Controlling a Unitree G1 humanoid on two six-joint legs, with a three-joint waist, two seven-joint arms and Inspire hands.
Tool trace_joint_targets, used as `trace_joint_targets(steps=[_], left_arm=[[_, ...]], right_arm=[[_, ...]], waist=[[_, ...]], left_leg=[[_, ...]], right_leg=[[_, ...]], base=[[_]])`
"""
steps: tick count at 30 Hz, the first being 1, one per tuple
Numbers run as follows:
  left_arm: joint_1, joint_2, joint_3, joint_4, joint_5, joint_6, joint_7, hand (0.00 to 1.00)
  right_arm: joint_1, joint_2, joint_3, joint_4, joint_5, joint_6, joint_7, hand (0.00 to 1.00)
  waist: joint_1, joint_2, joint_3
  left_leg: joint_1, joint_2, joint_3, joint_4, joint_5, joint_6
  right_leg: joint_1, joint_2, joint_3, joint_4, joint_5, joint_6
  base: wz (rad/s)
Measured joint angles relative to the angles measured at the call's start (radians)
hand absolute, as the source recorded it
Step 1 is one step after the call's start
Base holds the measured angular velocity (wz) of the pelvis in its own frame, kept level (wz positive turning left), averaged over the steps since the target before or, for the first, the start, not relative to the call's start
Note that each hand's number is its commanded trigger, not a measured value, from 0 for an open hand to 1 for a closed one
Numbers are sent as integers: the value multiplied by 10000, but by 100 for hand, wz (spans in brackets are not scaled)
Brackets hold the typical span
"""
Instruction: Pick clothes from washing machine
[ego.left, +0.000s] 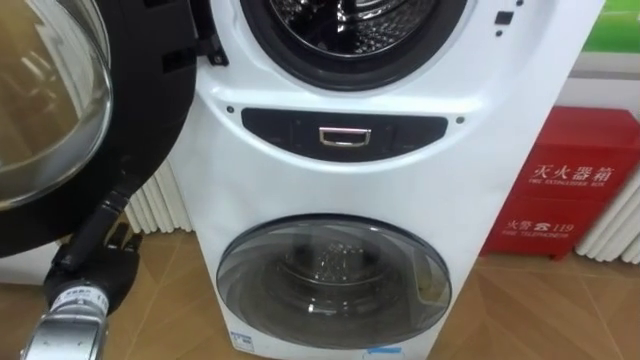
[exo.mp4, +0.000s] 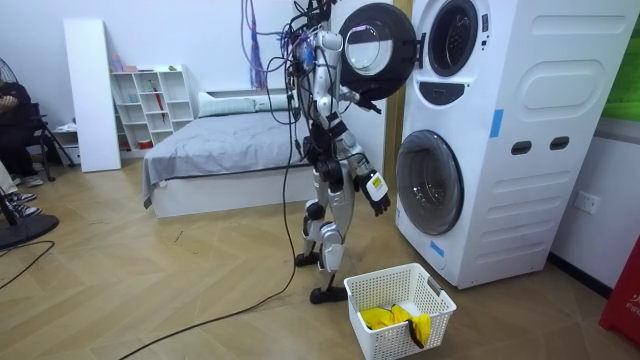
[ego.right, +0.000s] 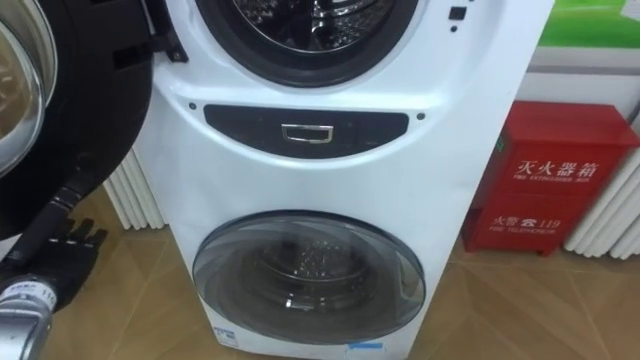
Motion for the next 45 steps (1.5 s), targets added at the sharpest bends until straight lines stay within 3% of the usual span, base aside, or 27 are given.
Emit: trace_joint_targets(steps=[12, 19, 21, 26, 31, 36, 41, 45], left_arm=[[186, -349, 102, -440, 797, -186, 574, 0], [225, -628, 104, -348, 744, -730, 555, 0], [224, -630, 180, -163, 758, -871, 461, 0], [224, -619, 1156, 1233, 524, -1363, 524, 0], [224, -609, 1241, 2067, 101, -1708, 840, 0], [224, -509, 1503, 2250, -205, -1938, 1052, 0], [225, -399, 1877, 2377, -690, -2237, 1092, 0], [225, -399, 1901, 2440, -944, -2269, 1146, 0]], right_arm=[[150, 2, 78, -203, 78, -2, -169, 0], [230, -34, 117, -209, 239, -39, -185, 0], [266, -73, 195, -211, 329, -39, -204, 0], [482, -139, 398, -423, 468, -35, -194, 0], [490, -153, 390, -424, 428, -59, -189, 0], [542, -167, 388, -429, 220, -116, -184, 0], [653, -250, 388, -691, -18, -120, -251, 0], [647, -310, 385, -752, -163, -121, -348, 0]], waist=[[-39, -18, -9], [117, -44, -22], [140, -56, -30], [145, -150, 0], [146, -218, 61], [217, -215, 33], [207, -22, -65], [216, 104, -54]], left_leg=[[7, -4, 10, -1, 0, 0], [195, 1, 141, -2, 0, 0], [204, -1, 150, -2, 0, 0], [422, -27, 161, -41, -1, -1], [417, -119, 156, -80, -31, 42], [476, -145, 143, -170, -151, 120], [445, -155, 121, -170, -154, 125], [469, -172, 121, -168, -151, 127]], right_leg=[[109, -31, -106, -24, -27, -4], [134, -10, 67, -15, -54, -20], [138, -13, 74, -12, -54, -19], [363, -39, 63, -7, -108, 6], [441, -149, -159, 2, -189, 108], [481, -165, -181, 36, -215, 159], [503, -181, -210, 6, -212, 161], [521, -208, -220, -13, -238, 173]], base=[[1], [-8], [-2], [3], [18], [5], [0], [0]])
